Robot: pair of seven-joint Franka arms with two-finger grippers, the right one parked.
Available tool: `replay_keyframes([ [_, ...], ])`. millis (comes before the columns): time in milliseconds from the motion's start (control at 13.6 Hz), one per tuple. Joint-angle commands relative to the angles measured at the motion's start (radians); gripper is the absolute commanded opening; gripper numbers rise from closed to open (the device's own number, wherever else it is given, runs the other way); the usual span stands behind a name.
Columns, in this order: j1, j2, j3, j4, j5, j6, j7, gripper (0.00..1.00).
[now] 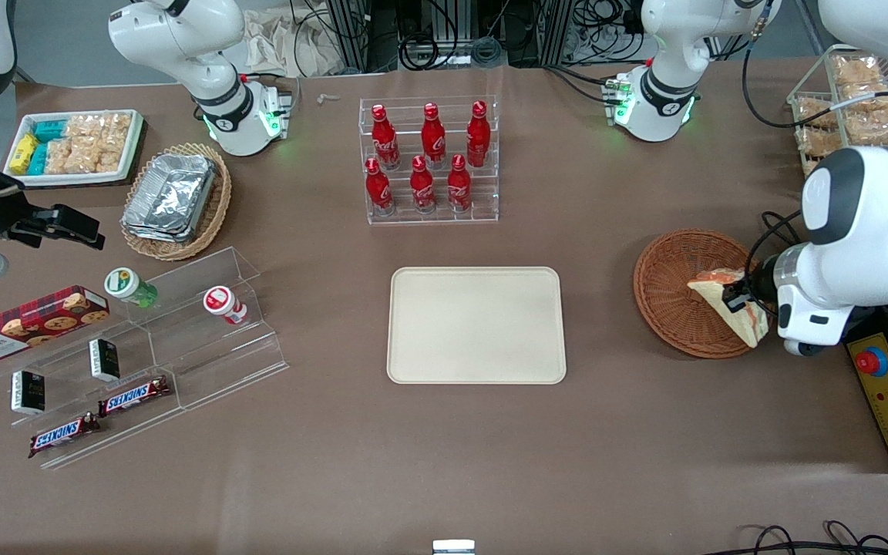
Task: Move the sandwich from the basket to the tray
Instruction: 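Close the left gripper on the sandwich's wrapped edge and lift it, then carry the held sandwich from the basket over the cream tray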
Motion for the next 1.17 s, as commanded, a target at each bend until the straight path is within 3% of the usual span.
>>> replay_keyframes([
  [0, -0.003, 0.036, -0.063, 0.086, 0.003, -0.059, 0.032, 0.16],
  [367, -0.009, 0.097, -0.16, 0.086, 0.004, -0.03, 0.014, 0.12],
  [1101, -0.195, 0.252, -0.162, 0.091, 0.004, 0.212, -0.055, 0.15],
])
